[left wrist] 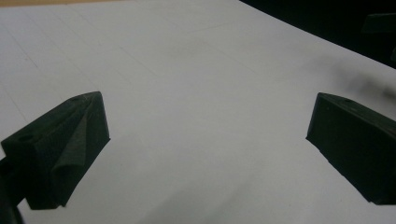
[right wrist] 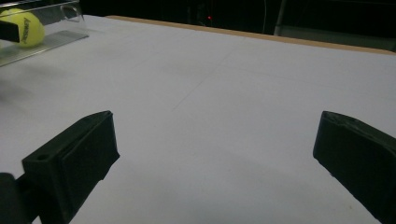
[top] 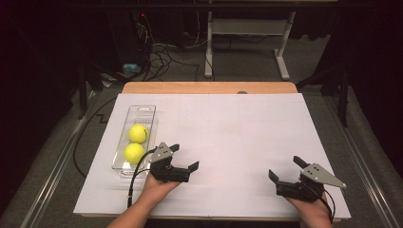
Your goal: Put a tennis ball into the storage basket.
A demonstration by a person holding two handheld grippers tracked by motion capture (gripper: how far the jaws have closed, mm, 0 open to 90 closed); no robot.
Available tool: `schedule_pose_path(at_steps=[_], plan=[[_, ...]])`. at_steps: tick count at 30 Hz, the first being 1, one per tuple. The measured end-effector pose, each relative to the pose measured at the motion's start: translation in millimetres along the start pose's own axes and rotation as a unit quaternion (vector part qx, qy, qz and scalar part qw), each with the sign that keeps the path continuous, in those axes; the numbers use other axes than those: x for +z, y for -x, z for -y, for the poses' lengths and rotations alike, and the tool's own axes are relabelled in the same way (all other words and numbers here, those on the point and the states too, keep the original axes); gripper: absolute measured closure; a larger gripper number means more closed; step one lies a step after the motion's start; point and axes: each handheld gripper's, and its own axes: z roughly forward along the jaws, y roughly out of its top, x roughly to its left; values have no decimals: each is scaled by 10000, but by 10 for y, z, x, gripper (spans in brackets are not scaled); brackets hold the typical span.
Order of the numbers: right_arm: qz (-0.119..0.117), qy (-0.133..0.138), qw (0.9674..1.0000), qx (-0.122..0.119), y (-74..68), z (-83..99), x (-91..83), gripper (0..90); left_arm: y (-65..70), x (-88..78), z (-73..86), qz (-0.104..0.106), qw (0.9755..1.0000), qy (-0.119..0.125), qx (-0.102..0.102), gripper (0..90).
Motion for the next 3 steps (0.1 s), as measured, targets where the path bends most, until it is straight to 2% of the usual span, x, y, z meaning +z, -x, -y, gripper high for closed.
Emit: schedule_pose_path(at_steps=[3], plan=[[29, -4, 10000, 9, 10, 1, 5, 0, 3, 9, -2, -38, 10000, -33, 5, 1]])
